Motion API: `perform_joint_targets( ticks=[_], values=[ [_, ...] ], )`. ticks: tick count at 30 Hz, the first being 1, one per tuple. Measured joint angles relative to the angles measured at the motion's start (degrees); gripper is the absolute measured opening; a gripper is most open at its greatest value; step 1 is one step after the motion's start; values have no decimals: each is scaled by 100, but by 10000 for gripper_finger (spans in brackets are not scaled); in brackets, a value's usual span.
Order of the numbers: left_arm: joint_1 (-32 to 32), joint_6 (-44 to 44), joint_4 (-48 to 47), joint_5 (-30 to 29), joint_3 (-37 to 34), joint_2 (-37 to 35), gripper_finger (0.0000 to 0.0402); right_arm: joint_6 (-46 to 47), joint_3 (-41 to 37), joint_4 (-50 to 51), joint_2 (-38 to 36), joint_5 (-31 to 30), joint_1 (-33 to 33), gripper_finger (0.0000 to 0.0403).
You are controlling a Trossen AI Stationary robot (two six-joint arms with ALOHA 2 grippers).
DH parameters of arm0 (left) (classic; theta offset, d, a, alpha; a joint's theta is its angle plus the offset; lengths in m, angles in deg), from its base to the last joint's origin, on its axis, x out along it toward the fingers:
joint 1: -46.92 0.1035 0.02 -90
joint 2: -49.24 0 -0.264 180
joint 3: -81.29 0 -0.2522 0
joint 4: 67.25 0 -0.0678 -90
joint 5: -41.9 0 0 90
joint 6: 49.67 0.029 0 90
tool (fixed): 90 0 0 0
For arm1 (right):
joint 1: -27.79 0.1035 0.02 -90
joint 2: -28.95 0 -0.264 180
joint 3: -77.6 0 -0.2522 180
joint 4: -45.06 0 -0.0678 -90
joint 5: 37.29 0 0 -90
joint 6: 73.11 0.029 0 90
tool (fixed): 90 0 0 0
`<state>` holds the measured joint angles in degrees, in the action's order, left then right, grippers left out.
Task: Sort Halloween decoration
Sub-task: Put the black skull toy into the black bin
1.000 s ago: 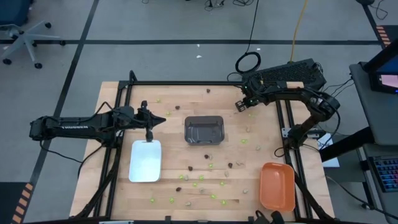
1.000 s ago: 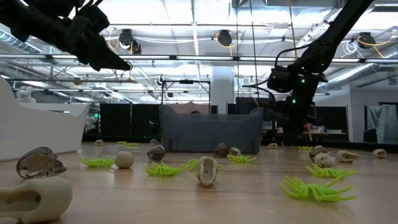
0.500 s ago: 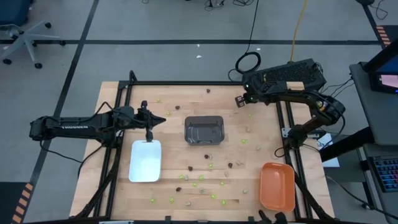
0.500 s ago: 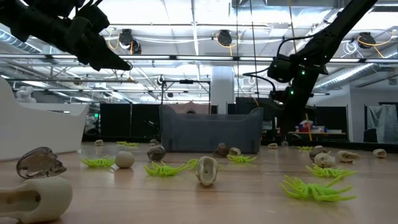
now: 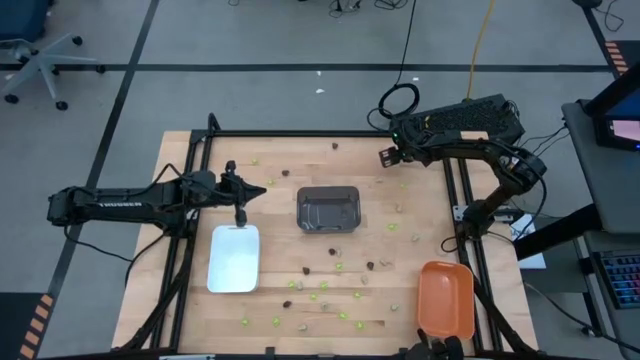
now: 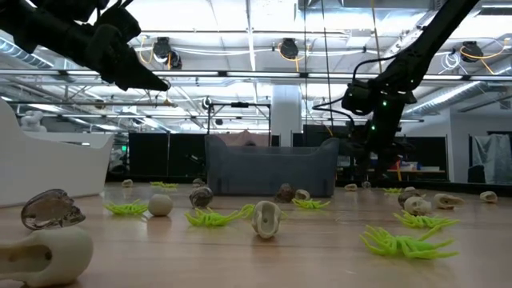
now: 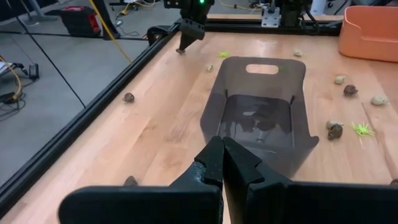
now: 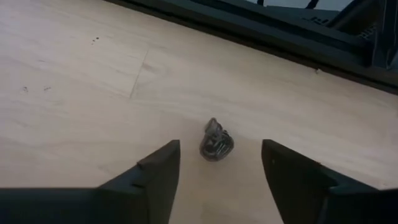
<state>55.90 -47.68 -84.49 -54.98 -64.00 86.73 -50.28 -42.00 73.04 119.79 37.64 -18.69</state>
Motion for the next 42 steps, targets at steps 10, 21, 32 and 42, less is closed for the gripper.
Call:
perform_joint_targets(
  ticks=[10,21,32,42],
  values=[
    [0,27,0,2,0,0,1,208,2,-198,48,-98,9,214],
    [0,25,-4,61,-2,0,1,322,10,-521,629,-192,158,193],
    [-4,31,-7,63,-2,0,1,176,11,-517,650,-152,216,115],
    [-4,38,-7,63,-2,0,1,-148,11,-471,647,-132,216,46]
  ],
)
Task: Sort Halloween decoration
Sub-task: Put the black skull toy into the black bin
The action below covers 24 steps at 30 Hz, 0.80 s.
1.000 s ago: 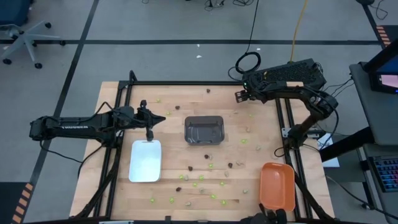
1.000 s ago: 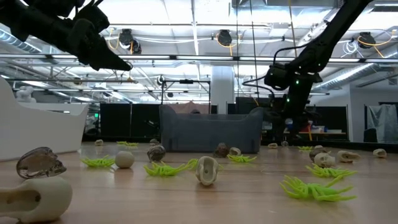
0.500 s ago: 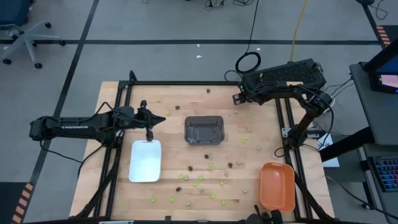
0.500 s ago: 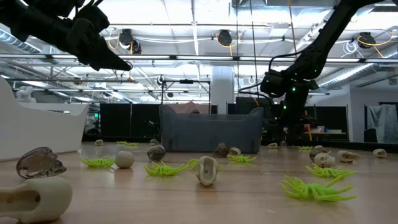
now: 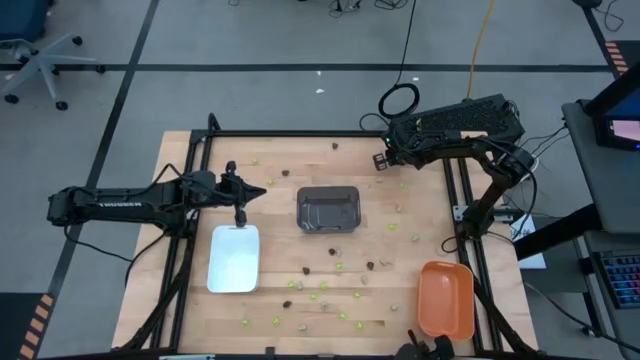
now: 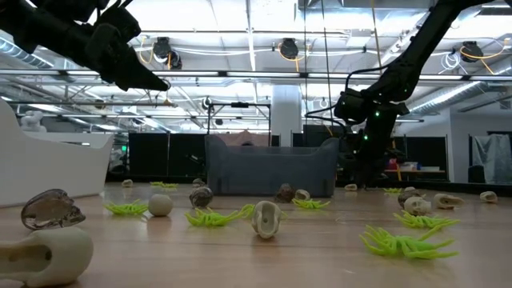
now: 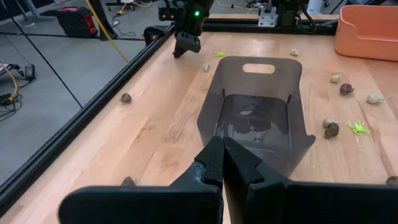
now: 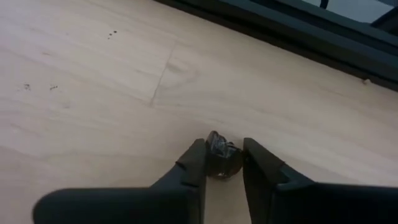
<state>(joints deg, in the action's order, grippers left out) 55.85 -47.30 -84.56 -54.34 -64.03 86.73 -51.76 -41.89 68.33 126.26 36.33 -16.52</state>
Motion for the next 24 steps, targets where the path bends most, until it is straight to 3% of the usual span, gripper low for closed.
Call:
perform_joint_targets(
  ticks=[7,13,24],
  values=[
    [0,2,0,0,0,0,1,-190,-11,16,-67,31,117,46],
    [0,2,0,0,0,0,1,-504,-31,60,-491,543,399,46],
    [0,2,0,-4,0,0,1,-816,-36,24,-1530,729,1642,46]
  ],
)
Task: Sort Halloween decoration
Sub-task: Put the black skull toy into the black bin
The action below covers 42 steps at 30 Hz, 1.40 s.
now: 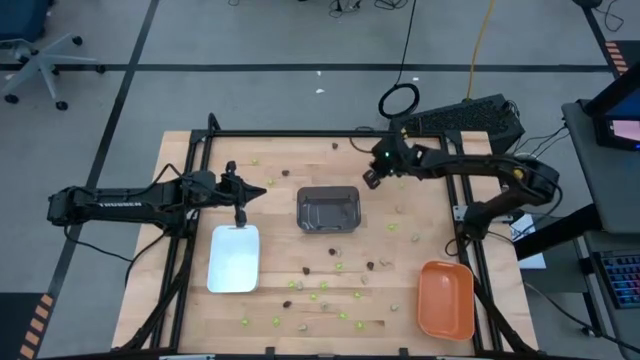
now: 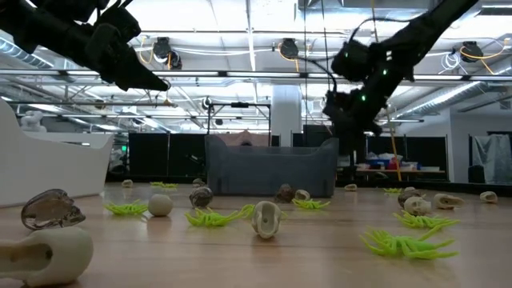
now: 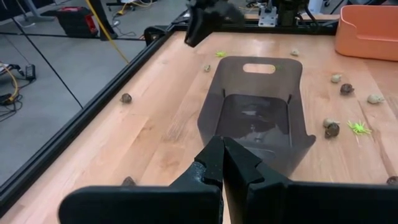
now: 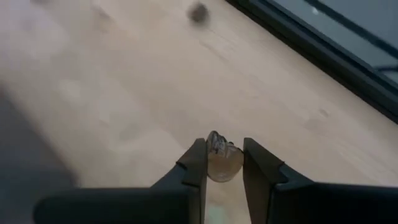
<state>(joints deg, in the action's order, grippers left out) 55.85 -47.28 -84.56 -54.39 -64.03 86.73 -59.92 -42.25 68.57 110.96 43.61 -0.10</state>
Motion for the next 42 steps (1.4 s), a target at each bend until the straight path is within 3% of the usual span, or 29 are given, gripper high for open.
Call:
perform_joint_targets(
  ticks=[8,17,32,39,42],
  values=[
    [4,-42,11,-22,0,0,1,-44,-611,-2091,-174,-10,1063,46],
    [4,-46,13,-66,0,0,1,-905,-1306,-4488,-142,33,1905,46],
    [-3,-76,579,12,0,0,1,-1391,-1322,-4601,-142,16,3120,54],
    [-17,-374,564,765,0,185,1,-1411,-1322,-4670,-142,-4,3424,56],
    [-120,-630,573,801,0,316,1,-1461,-1322,-4575,-144,5,3523,56]
  ],
)
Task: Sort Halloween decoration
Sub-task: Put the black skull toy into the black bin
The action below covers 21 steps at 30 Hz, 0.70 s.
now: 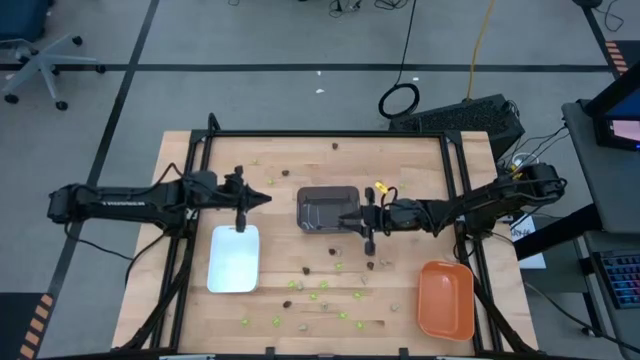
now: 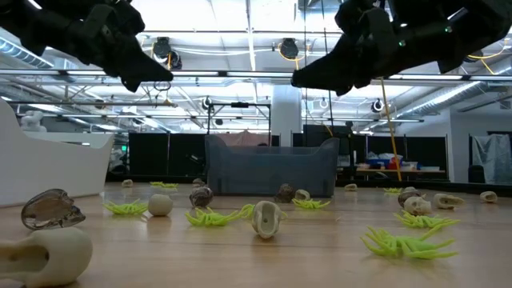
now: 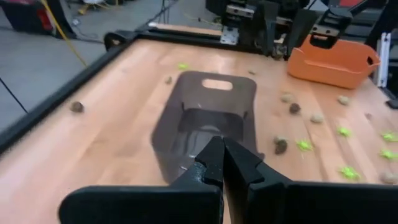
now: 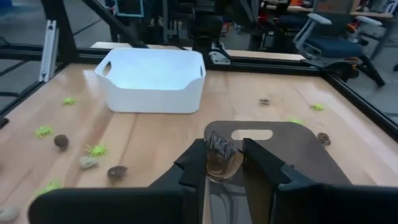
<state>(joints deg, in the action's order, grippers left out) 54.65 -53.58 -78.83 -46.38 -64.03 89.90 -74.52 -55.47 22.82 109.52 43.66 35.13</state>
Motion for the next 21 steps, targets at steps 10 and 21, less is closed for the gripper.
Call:
perform_joint_targets(
  ticks=[10,21],
  values=[
    [-238,-19,356,-30,0,504,1,-2192,0,196,2,-22,142,56],
    [-254,-19,941,-47,0,818,1,-4753,0,259,2,-147,137,57]
  ],
)
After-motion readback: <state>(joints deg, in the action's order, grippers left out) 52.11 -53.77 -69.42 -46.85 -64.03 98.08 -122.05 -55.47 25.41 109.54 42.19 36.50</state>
